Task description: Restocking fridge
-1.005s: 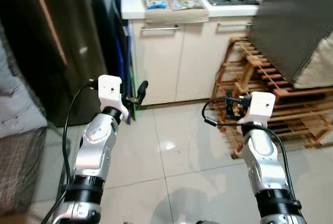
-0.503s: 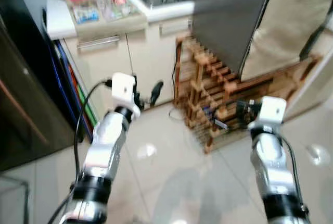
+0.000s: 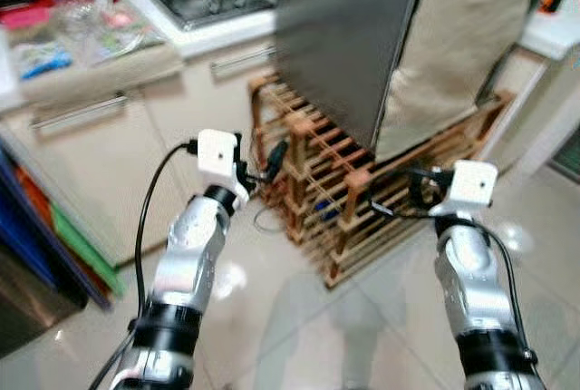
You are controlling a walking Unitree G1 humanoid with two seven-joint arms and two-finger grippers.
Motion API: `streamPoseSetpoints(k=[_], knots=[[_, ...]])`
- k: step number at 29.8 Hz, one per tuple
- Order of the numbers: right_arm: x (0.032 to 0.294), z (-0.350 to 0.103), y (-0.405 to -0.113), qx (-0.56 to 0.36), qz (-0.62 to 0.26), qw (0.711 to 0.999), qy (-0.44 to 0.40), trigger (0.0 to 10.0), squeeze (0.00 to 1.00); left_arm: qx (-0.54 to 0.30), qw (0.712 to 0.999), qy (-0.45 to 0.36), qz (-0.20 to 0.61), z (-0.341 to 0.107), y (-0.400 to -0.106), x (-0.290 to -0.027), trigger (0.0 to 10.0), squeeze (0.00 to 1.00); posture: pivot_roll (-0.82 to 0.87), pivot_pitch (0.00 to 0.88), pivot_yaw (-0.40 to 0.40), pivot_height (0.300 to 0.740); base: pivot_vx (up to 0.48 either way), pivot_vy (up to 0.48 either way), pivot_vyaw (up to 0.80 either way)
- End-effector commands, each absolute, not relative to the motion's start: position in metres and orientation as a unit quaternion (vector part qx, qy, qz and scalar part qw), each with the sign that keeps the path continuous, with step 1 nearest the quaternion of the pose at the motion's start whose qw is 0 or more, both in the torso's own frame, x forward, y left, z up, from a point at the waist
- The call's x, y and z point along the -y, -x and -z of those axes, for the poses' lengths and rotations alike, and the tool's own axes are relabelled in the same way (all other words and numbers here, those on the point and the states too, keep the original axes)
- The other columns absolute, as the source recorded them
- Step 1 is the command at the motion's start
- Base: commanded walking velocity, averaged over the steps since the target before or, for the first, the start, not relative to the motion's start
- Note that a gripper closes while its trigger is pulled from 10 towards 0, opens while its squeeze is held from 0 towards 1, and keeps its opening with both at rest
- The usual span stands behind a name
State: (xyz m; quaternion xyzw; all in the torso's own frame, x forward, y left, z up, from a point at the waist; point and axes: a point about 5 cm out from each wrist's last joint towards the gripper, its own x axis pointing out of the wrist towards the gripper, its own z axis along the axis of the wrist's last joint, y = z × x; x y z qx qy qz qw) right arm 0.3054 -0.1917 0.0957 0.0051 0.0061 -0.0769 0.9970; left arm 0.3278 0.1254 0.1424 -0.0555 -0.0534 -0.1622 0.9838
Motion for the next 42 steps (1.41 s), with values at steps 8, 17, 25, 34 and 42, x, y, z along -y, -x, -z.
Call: streamPoseSetpoints(k=[8, 17, 25, 34, 42], knots=[[0.186, -0.100, -0.307, -0.001, 0.070, 0.997, 0.015, 10.0, 0.00, 0.027, 0.988, 0.115, 0.097, -0.137, -0.333, -0.145, 10.0, 0.00, -0.06, 0.000, 0.026, 0.740, 0.000, 0.000, -0.63], [0.178, -0.107, -0.317, 0.013, 0.058, 0.998, 0.023, 10.0, 0.00, 0.039, 0.989, 0.063, 0.129, -0.138, -0.334, -0.137, 10.0, 0.00, -0.05, 0.000, 0.033, 0.740, 0.000, 0.000, -0.33], [0.178, -0.110, -0.315, 0.025, 0.060, 0.998, 0.026, 10.0, 0.00, 0.031, 0.991, 0.070, 0.112, -0.134, -0.331, -0.140, 10.0, 0.00, -0.05, 0.000, 0.036, 0.740, 0.000, 0.000, -0.74], [0.194, -0.106, -0.303, 0.016, 0.082, 0.996, 0.037, 10.0, 0.00, 0.056, 0.990, 0.071, 0.112, -0.144, -0.336, -0.130, 10.0, 0.00, -0.07, 0.000, 0.018, 0.740, 0.000, 0.000, -0.75], [0.185, -0.119, -0.310, 0.047, 0.059, 0.996, 0.057, 10.0, 0.00, 0.070, 0.989, 0.065, 0.115, -0.153, -0.336, -0.130, 10.0, 0.00, -0.07, 0.000, 0.028, 0.740, 0.000, 0.000, -0.20]])
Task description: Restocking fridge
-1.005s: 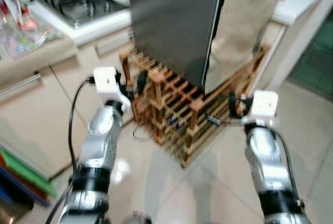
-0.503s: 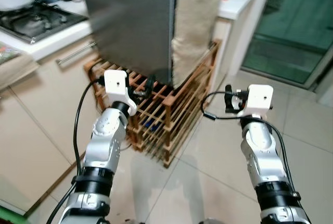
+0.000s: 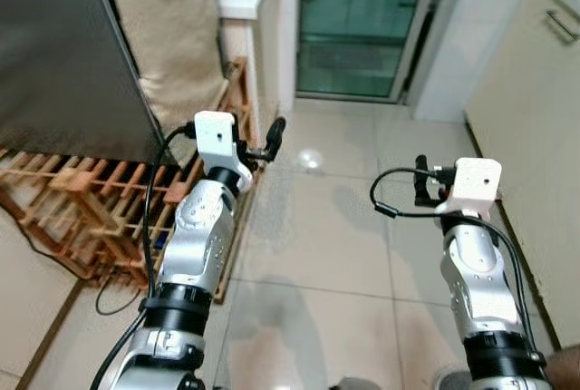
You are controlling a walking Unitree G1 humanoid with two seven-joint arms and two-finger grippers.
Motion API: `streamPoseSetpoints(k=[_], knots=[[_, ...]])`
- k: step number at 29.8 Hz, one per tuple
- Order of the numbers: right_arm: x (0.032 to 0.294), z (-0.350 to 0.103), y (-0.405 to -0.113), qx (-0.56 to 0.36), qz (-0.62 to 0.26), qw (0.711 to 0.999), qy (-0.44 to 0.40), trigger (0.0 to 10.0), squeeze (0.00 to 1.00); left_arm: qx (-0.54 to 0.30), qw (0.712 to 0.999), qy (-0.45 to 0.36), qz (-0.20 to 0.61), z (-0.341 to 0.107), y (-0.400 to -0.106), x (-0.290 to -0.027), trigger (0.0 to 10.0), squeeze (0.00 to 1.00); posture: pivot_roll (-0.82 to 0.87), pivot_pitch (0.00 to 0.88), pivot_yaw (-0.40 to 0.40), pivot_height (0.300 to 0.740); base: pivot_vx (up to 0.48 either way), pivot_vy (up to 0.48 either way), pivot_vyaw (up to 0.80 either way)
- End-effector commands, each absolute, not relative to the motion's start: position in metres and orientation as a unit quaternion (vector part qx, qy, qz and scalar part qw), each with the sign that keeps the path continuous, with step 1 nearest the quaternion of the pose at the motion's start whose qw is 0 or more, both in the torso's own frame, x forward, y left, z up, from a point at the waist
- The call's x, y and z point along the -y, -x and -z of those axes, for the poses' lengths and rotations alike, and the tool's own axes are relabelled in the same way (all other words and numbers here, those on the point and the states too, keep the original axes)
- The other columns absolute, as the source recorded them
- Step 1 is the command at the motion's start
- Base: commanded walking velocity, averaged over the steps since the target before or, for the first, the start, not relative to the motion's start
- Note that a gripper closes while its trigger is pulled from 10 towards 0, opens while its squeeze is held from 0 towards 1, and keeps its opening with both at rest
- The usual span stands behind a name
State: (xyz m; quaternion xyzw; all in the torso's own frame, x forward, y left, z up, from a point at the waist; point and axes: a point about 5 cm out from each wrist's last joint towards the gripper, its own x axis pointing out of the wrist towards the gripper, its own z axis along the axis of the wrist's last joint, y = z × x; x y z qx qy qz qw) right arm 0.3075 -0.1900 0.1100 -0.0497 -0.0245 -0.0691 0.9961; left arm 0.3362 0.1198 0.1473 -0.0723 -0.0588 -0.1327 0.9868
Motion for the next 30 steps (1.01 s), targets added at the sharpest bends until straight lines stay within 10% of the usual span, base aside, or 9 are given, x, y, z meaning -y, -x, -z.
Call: streamPoseSetpoints(k=[1, 6, 13, 23, 30], knots=[[0.184, -0.123, -0.309, 0.054, 0.054, 0.995, 0.059, 10.0, 0.00, 0.070, 0.990, 0.061, 0.102, -0.153, -0.334, -0.135, 10.0, 0.00, -0.07, 0.000, 0.029, 0.740, 0.000, 0.000, 0.00], [0.178, -0.117, -0.304, 0.036, 0.016, 0.997, 0.067, 10.0, 0.00, 0.010, 0.997, 0.073, -0.036, -0.120, -0.314, -0.195, 10.0, 0.00, -0.06, 0.000, 0.017, 0.740, 0.000, 0.000, 0.00], [0.171, -0.113, -0.307, 0.023, 0.000, 0.998, 0.062, 10.0, 0.04, 0.026, 0.998, 0.051, -0.012, -0.127, -0.316, -0.179, 10.0, 0.00, -0.04, 0.000, 0.002, 0.740, 0.000, 0.000, 0.00], [0.166, -0.110, -0.305, 0.013, -0.028, 0.998, 0.055, 10.0, 0.52, 0.070, 0.996, 0.010, 0.055, -0.151, -0.319, -0.158, 10.0, 0.00, -0.06, 0.000, 0.029, 0.740, 0.000, 0.000, 0.00], [0.165, -0.116, -0.306, 0.014, -0.042, 0.997, 0.062, 10.0, 0.49, 0.040, 0.999, 0.013, 0.010, -0.134, -0.304, -0.179, 10.0, 0.00, -0.06, 0.000, 0.033, 0.740, 0.000, 0.000, 0.00]])
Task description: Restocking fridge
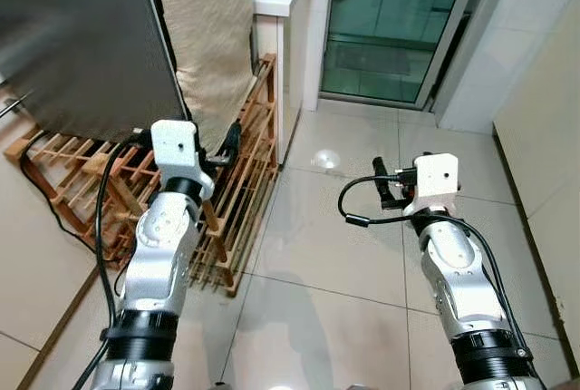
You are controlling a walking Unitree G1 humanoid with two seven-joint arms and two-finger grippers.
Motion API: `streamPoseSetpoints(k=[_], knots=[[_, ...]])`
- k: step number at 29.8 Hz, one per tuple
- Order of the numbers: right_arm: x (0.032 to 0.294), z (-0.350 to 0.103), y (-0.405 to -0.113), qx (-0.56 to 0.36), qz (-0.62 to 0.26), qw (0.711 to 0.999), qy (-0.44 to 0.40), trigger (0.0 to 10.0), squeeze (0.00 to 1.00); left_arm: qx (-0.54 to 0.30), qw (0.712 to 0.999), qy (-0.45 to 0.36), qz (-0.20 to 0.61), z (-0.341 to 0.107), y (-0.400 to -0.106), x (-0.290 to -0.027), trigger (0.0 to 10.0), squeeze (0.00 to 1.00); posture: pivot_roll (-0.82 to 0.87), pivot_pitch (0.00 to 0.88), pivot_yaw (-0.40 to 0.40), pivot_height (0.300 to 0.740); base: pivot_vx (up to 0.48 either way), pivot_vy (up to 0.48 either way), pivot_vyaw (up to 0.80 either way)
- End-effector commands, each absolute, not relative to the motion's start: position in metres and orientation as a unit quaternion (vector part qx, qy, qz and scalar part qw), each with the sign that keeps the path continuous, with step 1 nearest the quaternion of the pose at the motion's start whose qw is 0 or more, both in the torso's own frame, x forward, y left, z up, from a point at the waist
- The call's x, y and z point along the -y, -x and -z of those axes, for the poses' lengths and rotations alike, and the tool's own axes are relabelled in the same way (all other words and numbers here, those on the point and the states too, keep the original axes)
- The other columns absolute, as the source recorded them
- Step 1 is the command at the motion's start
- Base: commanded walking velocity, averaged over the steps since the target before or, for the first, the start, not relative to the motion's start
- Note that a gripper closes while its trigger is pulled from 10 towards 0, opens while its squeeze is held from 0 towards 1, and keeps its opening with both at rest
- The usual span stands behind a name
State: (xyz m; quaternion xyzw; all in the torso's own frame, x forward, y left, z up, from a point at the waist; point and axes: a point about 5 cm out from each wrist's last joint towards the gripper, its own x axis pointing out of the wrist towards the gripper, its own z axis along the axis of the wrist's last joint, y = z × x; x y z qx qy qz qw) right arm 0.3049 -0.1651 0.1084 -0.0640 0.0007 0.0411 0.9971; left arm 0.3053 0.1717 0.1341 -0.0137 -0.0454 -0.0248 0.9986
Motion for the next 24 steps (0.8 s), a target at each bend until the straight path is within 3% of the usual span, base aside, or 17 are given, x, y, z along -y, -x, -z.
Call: streamPoseSetpoints(k=[1, 2, 8, 24], knots=[[0.166, -0.118, -0.307, 0.018, -0.039, 0.997, 0.063, 10.0, 0.49, 0.032, 0.999, 0.016, 0.004, -0.130, -0.302, -0.184, 10.0, 0.00, -0.06, 0.000, 0.033, 0.740, 0.000, 0.000, 0.00], [0.170, -0.117, -0.306, 0.021, -0.020, 0.998, 0.063, 10.0, 0.00, 0.019, 1.000, 0.016, -0.007, -0.123, -0.297, -0.192, 10.0, 0.00, -0.04, 0.000, 0.027, 0.740, 0.000, 0.000, 0.00], [0.166, -0.112, -0.306, 0.012, -0.026, 0.999, 0.041, 10.0, 0.00, 0.025, 0.999, 0.023, -0.006, -0.128, -0.302, -0.188, 10.0, 0.00, -0.03, 0.000, 0.025, 0.740, 0.000, 0.000, 0.00], [0.159, -0.111, -0.310, 0.007, -0.036, 0.999, 0.020, 10.0, 0.00, 0.036, 0.999, 0.024, 0.025, -0.137, -0.318, -0.170, 10.0, 0.00, -0.05, 0.000, 0.034, 0.740, 0.000, 0.000, 0.45]])
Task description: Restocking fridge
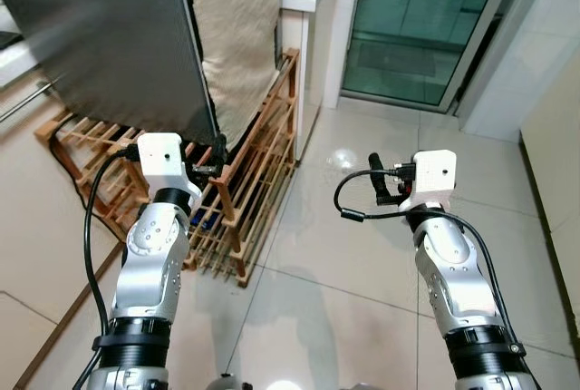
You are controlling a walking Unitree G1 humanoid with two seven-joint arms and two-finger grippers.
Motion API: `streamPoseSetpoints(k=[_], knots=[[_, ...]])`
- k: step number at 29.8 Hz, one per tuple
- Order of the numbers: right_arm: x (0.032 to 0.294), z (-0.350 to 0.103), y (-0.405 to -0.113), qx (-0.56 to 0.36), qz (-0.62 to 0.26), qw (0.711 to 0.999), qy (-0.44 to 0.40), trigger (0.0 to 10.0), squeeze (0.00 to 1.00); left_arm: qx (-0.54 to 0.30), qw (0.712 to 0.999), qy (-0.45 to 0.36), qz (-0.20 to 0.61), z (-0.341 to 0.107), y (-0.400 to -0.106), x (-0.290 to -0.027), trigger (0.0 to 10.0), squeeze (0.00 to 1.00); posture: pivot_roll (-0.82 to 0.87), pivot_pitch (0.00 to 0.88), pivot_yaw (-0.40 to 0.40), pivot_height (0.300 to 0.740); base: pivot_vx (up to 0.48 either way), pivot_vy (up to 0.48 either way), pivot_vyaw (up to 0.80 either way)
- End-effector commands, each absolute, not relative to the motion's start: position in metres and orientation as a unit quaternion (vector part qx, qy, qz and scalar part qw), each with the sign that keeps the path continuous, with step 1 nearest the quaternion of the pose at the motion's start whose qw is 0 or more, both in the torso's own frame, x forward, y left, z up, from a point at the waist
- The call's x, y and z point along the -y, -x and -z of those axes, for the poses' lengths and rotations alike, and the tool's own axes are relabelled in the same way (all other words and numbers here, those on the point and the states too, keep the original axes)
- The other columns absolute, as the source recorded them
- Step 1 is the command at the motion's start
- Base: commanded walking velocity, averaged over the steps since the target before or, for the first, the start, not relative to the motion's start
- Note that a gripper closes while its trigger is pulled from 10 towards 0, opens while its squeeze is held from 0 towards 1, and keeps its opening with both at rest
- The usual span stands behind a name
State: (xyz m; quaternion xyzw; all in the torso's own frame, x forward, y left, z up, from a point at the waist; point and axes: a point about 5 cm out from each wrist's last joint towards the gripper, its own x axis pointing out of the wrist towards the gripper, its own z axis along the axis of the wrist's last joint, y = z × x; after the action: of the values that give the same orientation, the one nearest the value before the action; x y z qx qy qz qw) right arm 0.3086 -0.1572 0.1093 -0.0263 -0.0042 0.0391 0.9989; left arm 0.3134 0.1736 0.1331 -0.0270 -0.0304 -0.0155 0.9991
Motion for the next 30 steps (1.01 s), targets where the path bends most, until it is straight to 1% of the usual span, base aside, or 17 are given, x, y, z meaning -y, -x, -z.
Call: streamPoseSetpoints(k=[1, 7, 8, 10, 11, 12, 14, 15, 17, 18, 20, 21, 22, 24, 26, 30], knots=[[0.159, -0.111, -0.310, 0.008, -0.035, 0.999, 0.018, 10.0, 0.00, 0.036, 0.999, 0.023, 0.025, -0.137, -0.318, -0.169, 10.0, 0.00, -0.05, 0.000, 0.034, 0.740, 0.000, 0.000, 0.40], [0.159, -0.112, -0.311, 0.012, -0.037, 0.999, 0.017, 10.0, 0.00, 0.036, 0.999, 0.021, 0.022, -0.136, -0.318, -0.172, 10.0, 0.00, -0.05, 0.000, 0.035, 0.740, 0.000, 0.000, 0.00], [0.159, -0.112, -0.311, 0.010, -0.038, 0.999, 0.017, 10.0, 0.02, 0.036, 0.999, 0.016, 0.022, -0.136, -0.318, -0.172, 10.0, 0.00, -0.05, 0.000, 0.033, 0.740, 0.000, 0.000, 0.00], [0.158, -0.112, -0.311, 0.010, -0.039, 0.999, 0.017, 10.0, 0.02, 0.035, 0.999, 0.013, 0.021, -0.136, -0.319, -0.171, 10.0, 0.00, -0.05, 0.000, 0.033, 0.740, 0.000, 0.000, 0.00], [0.158, -0.112, -0.311, 0.009, -0.040, 0.999, 0.016, 10.0, 0.10, 0.035, 0.999, 0.011, 0.022, -0.136, -0.319, -0.170, 10.0, 0.00, -0.05, 0.000, 0.033, 0.740, 0.000, 0.000, 0.00], [0.158, -0.112, -0.311, 0.009, -0.040, 0.999, 0.016, 10.0, 0.10, 0.035, 0.999, 0.011, 0.022, -0.136, -0.319, -0.170, 10.0, 0.00, -0.05, 0.000, 0.033, 0.740, 0.000, 0.000, 0.00], [0.156, -0.111, -0.313, 0.006, -0.049, 0.999, 0.016, 10.0, 0.19, 0.038, 0.999, 0.011, 0.025, -0.137, -0.319, -0.167, 10.0, 0.00, -0.05, 0.000, 0.034, 0.740, 0.000, 0.000, 0.00], [0.154, -0.110, -0.313, 0.004, -0.056, 0.998, 0.015, 10.0, 0.19, 0.037, 0.999, 0.011, 0.025, -0.137, -0.319, -0.167, 10.0, 0.00, -0.05, 0.000, 0.035, 0.740, 0.000, 0.000, 0.00], [0.152, -0.110, -0.313, 0.004, -0.064, 0.998, 0.014, 10.0, 0.19, 0.036, 0.999, 0.013, 0.024, -0.136, -0.319, -0.168, 10.0, 0.00, -0.05, 0.000, 0.035, 0.740, 0.000, 0.000, 0.00], [0.151, -0.110, -0.313, 0.004, -0.067, 0.998, 0.019, 10.0, 0.16, 0.034, 0.999, 0.018, 0.021, -0.136, -0.319, -0.169, 10.0, 0.00, -0.05, 0.000, 0.035, 0.740, 0.000, 0.000, 0.00], [0.152, -0.108, -0.313, -0.001, -0.052, 0.998, 0.023, 10.0, 0.00, 0.025, 0.999, 0.037, 0.008, -0.132, -0.319, -0.175, 10.0, 0.00, -0.05, 0.000, 0.034, 0.740, 0.000, 0.000, 0.00], [0.153, -0.107, -0.314, -0.003, -0.045, 0.999, 0.019, 10.0, 0.00, 0.021, 0.999, 0.045, 0.002, -0.131, -0.319, -0.177, 10.0, 0.00, -0.04, 0.000, 0.033, 0.740, 0.000, 0.000, 0.00], [0.156, -0.105, -0.314, -0.010, -0.035, 0.999, 0.016, 10.0, 0.00, 0.015, 0.998, 0.063, -0.010, -0.128, -0.319, -0.181, 10.0, 0.00, -0.04, 0.000, 0.032, 0.740, 0.000, 0.368, 0.00], [0.157, -0.105, -0.315, -0.013, -0.034, 0.999, 0.015, 10.0, 0.00, 0.011, 0.997, 0.071, -0.015, -0.128, -0.319, -0.183, 10.0, 0.00, -0.04, 0.000, 0.032, 0.740, 0.000, 0.480, 0.00], [0.158, -0.105, -0.315, -0.013, -0.034, 0.999, 0.009, 10.0, 0.00, 0.011, 0.997, 0.070, -0.015, -0.128, -0.319, -0.183, 10.0, 0.00, -0.04, 0.000, 0.032, 0.740, 0.000, 0.480, 0.00], [0.159, -0.106, -0.315, -0.010, -0.035, 0.999, 0.006, 10.0, 0.00, 0.017, 0.998, 0.060, -0.003, -0.130, -0.320, -0.179, 10.0, 0.00, -0.04, 0.000, 0.032, 0.740, 0.000, 0.480, 0.62]])
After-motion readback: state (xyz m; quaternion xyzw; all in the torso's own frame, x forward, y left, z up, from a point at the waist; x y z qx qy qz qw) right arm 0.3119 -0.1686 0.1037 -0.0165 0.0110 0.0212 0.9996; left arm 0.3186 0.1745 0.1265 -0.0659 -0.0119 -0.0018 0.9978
